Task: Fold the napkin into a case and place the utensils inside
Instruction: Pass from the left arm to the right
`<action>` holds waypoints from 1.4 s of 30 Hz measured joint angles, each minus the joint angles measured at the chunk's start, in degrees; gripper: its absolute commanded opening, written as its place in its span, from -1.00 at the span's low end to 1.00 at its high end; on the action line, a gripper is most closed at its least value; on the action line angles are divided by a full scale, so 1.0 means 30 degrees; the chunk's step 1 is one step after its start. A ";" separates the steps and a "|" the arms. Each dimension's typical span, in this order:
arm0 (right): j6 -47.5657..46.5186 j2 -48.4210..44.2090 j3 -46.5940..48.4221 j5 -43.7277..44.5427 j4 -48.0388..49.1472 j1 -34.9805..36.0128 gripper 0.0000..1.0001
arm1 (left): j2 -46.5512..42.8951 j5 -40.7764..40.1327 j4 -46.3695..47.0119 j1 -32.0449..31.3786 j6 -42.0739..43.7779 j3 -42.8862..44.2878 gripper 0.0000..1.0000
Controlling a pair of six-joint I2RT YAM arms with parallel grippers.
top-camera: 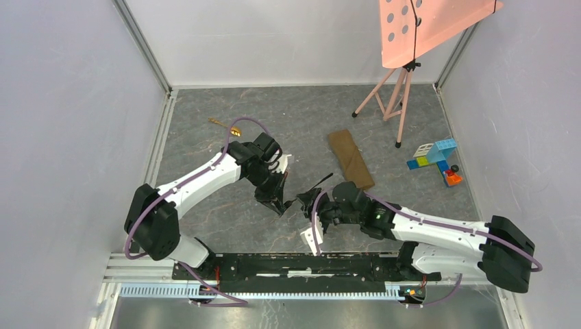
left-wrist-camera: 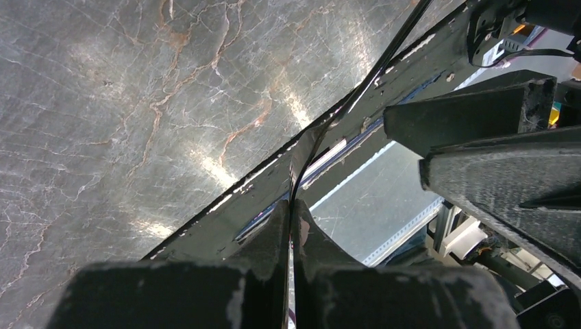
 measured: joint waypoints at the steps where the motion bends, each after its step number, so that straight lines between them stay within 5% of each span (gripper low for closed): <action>1: -0.0051 0.0277 0.0131 0.0029 -0.0073 0.0058 -0.08 | 0.0044 0.0015 0.0000 -0.0051 0.0000 -0.0044 -0.95; 15: -0.0022 0.2747 0.1843 0.1851 -0.1158 0.0954 -0.43 | 0.0073 0.0437 0.0007 -0.0313 0.0000 -0.0568 -0.95; 34: 0.0175 0.3599 0.2273 0.2973 -0.1894 0.1508 -0.44 | 0.0066 0.0503 0.0015 -0.0328 0.0007 -0.1013 -0.95; 42: 0.0612 0.3905 0.2390 0.3031 -0.1902 0.1647 -0.68 | 0.0029 0.0539 0.0015 -0.0401 0.0007 -0.1035 -0.95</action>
